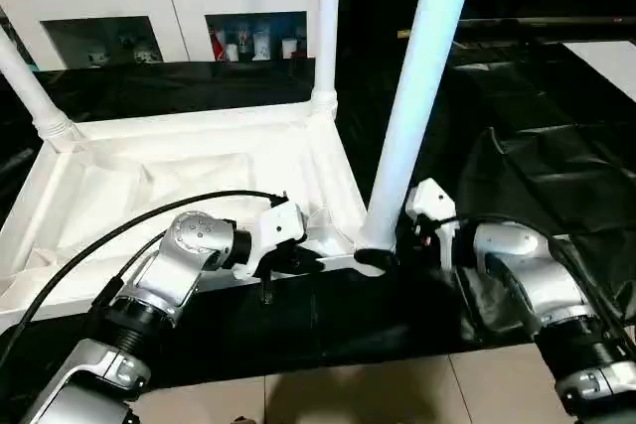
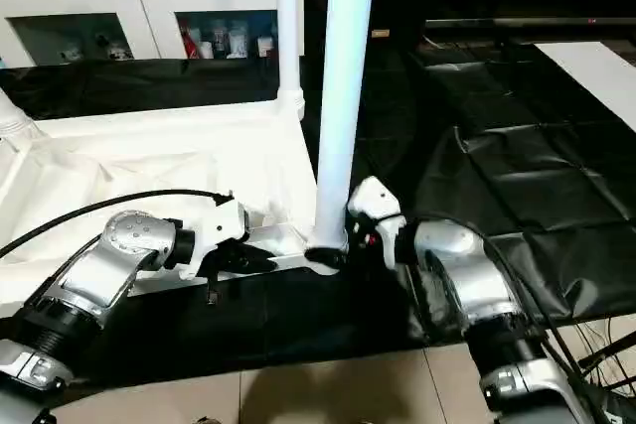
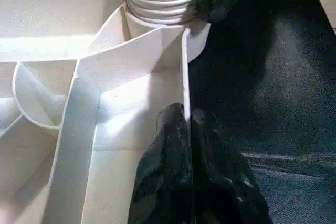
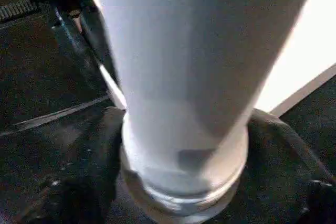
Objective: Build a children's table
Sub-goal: Rotate leg to tighten
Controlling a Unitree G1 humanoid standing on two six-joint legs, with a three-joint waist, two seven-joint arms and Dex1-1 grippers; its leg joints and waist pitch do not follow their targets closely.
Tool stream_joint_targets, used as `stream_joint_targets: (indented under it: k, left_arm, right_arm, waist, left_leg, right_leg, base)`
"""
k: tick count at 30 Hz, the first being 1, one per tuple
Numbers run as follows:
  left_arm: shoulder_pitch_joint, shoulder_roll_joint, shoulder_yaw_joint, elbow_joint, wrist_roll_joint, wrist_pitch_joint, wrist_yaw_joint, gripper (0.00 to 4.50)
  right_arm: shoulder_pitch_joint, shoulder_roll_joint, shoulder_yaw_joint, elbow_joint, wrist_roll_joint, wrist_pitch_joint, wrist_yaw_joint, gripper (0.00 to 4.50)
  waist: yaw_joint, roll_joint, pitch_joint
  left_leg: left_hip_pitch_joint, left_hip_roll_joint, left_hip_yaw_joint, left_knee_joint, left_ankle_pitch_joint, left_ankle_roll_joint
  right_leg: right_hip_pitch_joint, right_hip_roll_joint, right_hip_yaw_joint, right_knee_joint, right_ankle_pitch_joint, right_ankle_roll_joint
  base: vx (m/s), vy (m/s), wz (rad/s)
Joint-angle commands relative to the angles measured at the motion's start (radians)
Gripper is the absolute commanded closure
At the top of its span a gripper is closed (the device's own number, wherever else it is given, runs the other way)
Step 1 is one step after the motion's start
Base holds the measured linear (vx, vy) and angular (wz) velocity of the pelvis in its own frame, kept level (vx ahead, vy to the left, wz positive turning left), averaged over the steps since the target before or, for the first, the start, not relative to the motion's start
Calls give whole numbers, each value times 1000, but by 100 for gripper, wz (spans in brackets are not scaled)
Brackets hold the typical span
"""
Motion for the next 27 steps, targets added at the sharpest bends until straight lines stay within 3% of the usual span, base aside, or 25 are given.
stream_joint_targets:
  k: [1,7,17,24,27]
  left_arm:
    - [18,1,-15,-25,-16,3,-17,450]
    - [22,1,-13,-28,-16,4,-12,450]
    - [10,-3,-14,-14,-18,5,-18,450]
    - [-2,-32,-11,17,-1,20,39,450]
    - [-45,-88,-2,102,37,42,156,450]
  right_arm:
    - [-2,-7,8,12,-5,-11,14,117]
    - [-9,7,-1,33,-2,-17,8,171]
    - [3,35,-18,41,24,-17,-16,181]
    - [-24,102,-72,91,20,-26,-171,181]
    - [-65,177,-121,160,10,1,-339,181]
  waist:
    - [4,-14,-64]
    - [5,-15,-66]
    - [4,-12,-67]
    - [-5,-12,-62]
    - [-14,-12,-59]
  left_leg:
    - [7,48,-18,-62,-186,90]
    - [6,47,-17,-59,-168,95]
    - [5,46,-18,-57,-167,96]
    - [7,44,-20,-61,-216,62]
    - [10,42,-21,-64,-245,38]
  right_leg:
    - [58,-54,42,-60,-190,-241]
    - [60,-54,42,-57,-168,-243]
    - [61,-53,41,-54,-151,-252]
    - [56,-54,42,-63,-241,-230]
    - [53,-52,41,-71,-308,-213]
  base:
    - [0,0,0]
    - [0,0,0]
    - [0,0,0]
    - [0,0,0]
    - [0,0,0]
